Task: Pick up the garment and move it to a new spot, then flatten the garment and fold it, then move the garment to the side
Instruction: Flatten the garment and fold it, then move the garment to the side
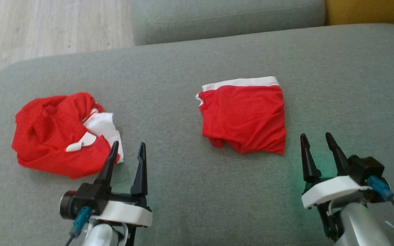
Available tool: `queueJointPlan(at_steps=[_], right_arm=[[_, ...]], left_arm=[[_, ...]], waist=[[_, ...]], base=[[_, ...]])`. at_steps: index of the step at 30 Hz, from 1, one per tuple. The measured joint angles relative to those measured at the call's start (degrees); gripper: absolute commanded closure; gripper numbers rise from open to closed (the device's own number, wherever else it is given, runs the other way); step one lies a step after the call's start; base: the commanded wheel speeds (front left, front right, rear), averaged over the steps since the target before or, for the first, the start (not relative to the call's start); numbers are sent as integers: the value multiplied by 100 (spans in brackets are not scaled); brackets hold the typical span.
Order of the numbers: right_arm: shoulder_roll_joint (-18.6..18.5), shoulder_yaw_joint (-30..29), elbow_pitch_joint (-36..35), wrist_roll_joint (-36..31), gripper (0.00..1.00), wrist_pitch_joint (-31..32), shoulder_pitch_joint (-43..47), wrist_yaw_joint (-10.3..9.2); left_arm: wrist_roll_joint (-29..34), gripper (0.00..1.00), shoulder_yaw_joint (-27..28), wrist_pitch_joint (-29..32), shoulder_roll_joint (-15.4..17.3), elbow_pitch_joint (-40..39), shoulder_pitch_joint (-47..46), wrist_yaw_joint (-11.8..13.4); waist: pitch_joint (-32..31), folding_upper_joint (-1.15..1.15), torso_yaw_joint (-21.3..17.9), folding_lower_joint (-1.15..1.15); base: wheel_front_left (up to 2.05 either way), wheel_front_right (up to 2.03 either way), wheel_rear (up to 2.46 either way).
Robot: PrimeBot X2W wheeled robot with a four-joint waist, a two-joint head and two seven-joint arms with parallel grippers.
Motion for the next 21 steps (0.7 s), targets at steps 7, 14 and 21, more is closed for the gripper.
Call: queueJointPlan(at_steps=[7, 14, 21], right_arm=[[13, -193, 88, -60, 0, 524, -238, 0], [19, -415, 643, 167, 0, 1157, -1193, 0], [-11, -630, 1717, 688, 0, 1970, -1972, 0]], left_arm=[[1, 0, -76, 0, 0, -2, -103, -2], [2, 0, -188, 0, -1, 9, -331, -45], [1, 0, -388, 0, -3, 37, -543, -44]], waist=[[276, 0, 207, 1], [659, 0, 475, 1], [982, 0, 832, 1]], base=[[0, 0, 0], [0, 0, 0], [0, 0, 0]])
